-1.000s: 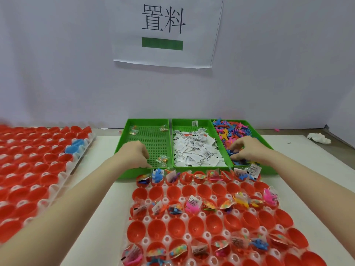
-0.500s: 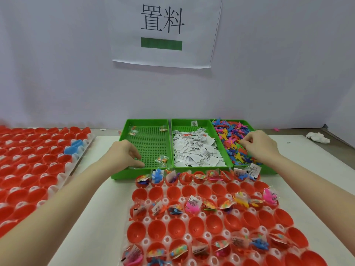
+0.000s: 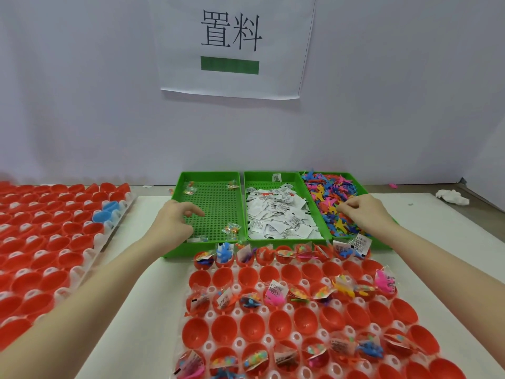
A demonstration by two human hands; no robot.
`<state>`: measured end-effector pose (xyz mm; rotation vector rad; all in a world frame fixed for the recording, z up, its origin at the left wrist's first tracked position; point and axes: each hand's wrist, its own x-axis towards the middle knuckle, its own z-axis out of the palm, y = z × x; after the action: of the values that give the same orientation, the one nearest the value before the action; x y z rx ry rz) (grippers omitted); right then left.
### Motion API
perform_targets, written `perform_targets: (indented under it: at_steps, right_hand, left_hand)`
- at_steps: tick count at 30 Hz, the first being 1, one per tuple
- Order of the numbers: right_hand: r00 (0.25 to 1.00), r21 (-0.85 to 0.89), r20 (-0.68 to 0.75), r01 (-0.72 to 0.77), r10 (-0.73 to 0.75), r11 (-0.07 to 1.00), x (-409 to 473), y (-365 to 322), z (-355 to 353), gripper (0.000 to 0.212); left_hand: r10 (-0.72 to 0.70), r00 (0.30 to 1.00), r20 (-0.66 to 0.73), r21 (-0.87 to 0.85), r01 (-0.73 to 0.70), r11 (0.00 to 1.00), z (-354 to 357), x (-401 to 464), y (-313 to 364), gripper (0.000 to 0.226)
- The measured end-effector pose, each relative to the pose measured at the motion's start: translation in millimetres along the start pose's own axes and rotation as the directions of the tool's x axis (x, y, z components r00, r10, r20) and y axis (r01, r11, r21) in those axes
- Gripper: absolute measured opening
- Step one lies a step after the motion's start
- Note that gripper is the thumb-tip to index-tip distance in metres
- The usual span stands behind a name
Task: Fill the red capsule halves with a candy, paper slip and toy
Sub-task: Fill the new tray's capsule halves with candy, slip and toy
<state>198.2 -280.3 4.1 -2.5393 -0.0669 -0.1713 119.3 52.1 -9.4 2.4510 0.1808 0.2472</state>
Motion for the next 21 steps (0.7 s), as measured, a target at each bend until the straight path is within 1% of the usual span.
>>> perform_targets:
  at_steps: [4,6,8,10,12,14,15,16,17,18,19,21]
  right_hand:
    - [0.998,0.015,-0.062,-0.008,0.009,1.0,0,2,0,0.042]
    - [0.99,0.03,-0.14,-0.001,0.005,1.0,1,2,1,0.038]
    - [0.975,0.15,-0.219,0.0,0.034,0.989,2,0,0,0.031]
    - [0.971,0.317,-0.228,0.008,0.068,0.948,2,-6,0,0.024]
    - [0.984,0.392,-0.169,0.012,0.059,0.92,2,-16,1,0.021]
    - [0.998,0.377,-0.06,0.005,0.019,0.926,3,-28,3,0.02]
    - [1.0,0.352,0.016,0.001,-0.007,0.936,2,-35,5,0.019]
    - [0.995,0.317,0.095,0.011,-0.044,0.948,0,-43,8,0.017]
    - [0.981,0.253,0.171,0.044,-0.09,0.966,-2,-49,11,0.014]
    - [0.961,0.149,0.241,0.098,-0.133,0.984,-4,-54,14,0.012]
    - [0.94,0.031,0.302,0.158,-0.16,0.987,-6,-58,18,0.017]
    - [0.916,-0.162,0.37,0.226,-0.153,0.96,-9,-64,24,0.034]
  left_hand:
    - [-0.054,0.999,0.004,-0.161,0.054,0.986,-3,-1,-4,0.037]
    - [-0.063,0.998,-0.029,-0.248,0.054,0.967,-4,-3,-4,0.031]
    - [-0.056,0.996,-0.07,-0.336,0.029,0.942,-5,-5,-1,0.028]
    - [-0.037,0.992,-0.117,-0.407,-0.014,0.913,-6,-8,3,0.028]
    - [-0.039,0.989,-0.14,-0.524,-0.041,0.851,-9,-13,10,0.025]
    - [-0.066,0.989,-0.132,-0.704,-0.046,0.709,-10,-21,20,0.024]
    - [-0.085,0.988,-0.13,-0.775,-0.048,0.63,-10,-26,25,0.024]
    - [-0.102,0.985,-0.142,-0.816,-0.058,0.575,-9,-32,31,0.026]
    - [-0.111,0.981,-0.159,-0.837,-0.074,0.543,-8,-38,37,0.028]
    - [-0.115,0.978,-0.173,-0.851,-0.09,0.518,-7,-44,42,0.03]
    - [-0.118,0.977,-0.177,-0.866,-0.098,0.491,-5,-51,47,0.032]
    - [-0.118,0.981,-0.155,-0.899,-0.091,0.428,-4,-65,56,0.037]
